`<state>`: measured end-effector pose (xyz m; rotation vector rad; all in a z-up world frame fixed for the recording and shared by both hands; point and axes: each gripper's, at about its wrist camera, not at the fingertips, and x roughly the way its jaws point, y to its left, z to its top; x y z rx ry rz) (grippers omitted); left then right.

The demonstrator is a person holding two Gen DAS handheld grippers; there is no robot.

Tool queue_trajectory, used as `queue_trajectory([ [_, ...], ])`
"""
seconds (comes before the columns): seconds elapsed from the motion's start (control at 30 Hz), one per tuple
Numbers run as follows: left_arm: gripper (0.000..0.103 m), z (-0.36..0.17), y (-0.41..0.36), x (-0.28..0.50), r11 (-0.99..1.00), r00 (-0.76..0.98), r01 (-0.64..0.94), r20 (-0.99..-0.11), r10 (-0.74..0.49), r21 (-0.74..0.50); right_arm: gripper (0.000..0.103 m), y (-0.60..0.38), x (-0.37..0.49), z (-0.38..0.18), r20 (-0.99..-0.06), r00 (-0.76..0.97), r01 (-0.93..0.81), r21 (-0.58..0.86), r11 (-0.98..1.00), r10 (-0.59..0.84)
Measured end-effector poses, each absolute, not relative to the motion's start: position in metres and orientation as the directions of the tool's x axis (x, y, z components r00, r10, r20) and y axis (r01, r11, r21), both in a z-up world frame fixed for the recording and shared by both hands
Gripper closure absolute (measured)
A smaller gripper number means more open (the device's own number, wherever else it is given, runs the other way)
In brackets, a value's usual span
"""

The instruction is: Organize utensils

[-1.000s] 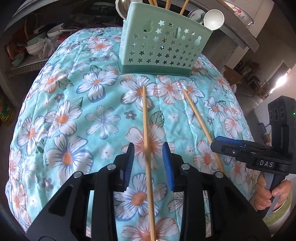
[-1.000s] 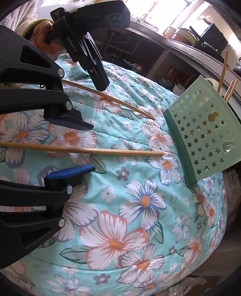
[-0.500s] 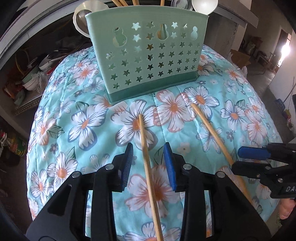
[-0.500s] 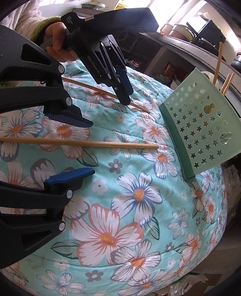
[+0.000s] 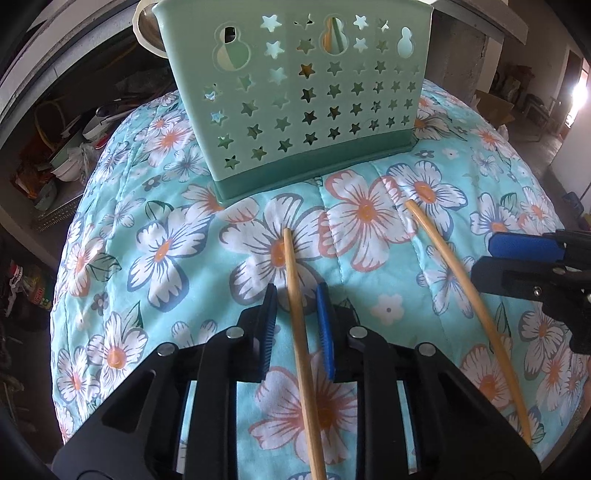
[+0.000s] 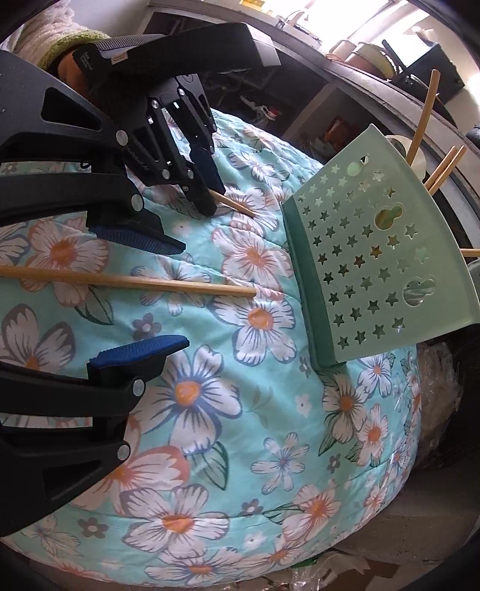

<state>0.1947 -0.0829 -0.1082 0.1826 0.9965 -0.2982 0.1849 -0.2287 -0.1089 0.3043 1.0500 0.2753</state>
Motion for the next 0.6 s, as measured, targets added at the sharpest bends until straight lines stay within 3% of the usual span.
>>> queue_trajectory([
  [0.3,0.084,-0.108,-0.083,0.195,0.943,0.509,0.333,-0.845,-0.162,0.020,0.059,-0.219,0.209,-0.116,-0.823,0.471,-0.079,0.319,0.944,0.318],
  [0.6,0.084,-0.109,-0.083,0.194,0.943,0.509,0.333,-0.845,-0.163,0.018,0.073,-0.212,0.222,-0.121,-0.833,0.470,-0.085,0.286,0.955,0.291],
])
